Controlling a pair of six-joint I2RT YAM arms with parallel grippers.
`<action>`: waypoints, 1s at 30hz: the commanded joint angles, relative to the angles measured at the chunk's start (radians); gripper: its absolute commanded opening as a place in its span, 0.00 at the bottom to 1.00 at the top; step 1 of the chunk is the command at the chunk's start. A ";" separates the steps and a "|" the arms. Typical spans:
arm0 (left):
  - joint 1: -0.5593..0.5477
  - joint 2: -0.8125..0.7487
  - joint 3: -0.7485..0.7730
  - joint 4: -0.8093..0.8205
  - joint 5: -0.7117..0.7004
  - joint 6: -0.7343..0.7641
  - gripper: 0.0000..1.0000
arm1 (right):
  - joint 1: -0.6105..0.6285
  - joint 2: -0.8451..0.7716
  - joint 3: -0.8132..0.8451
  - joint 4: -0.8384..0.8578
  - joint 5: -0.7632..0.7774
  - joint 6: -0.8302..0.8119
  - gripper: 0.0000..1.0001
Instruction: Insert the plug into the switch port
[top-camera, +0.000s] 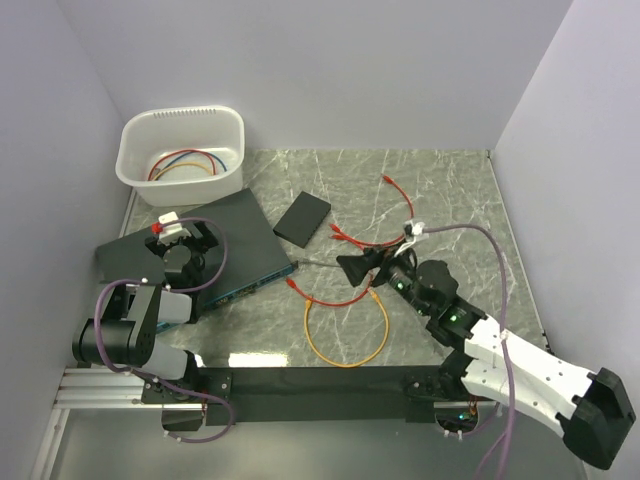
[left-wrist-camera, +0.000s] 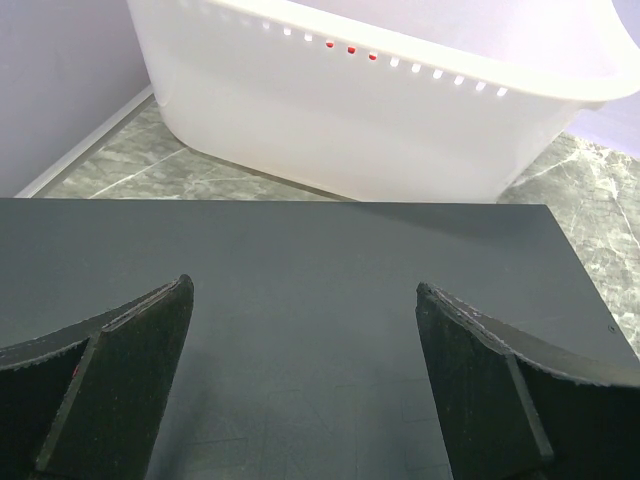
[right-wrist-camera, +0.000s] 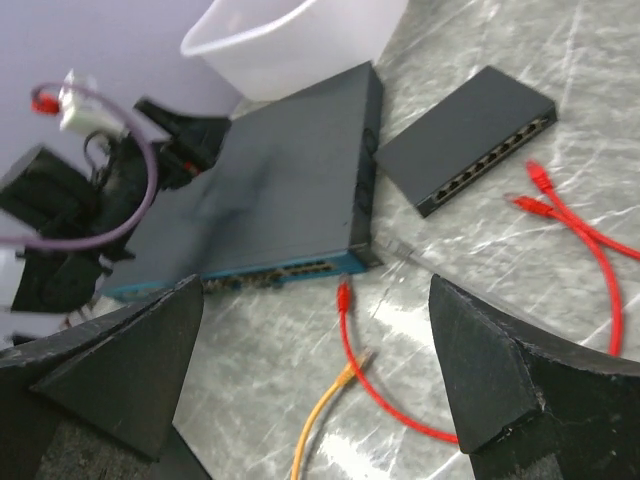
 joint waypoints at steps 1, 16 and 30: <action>0.004 0.001 -0.004 0.052 0.009 0.016 0.99 | 0.103 -0.020 0.018 -0.053 0.180 -0.073 1.00; -0.002 -0.062 -0.057 0.113 -0.042 0.023 0.99 | 0.323 0.170 0.204 -0.311 0.453 -0.133 0.99; -0.018 -0.757 0.126 -0.824 0.208 -0.562 0.99 | 0.344 0.337 0.368 -0.370 0.395 -0.207 1.00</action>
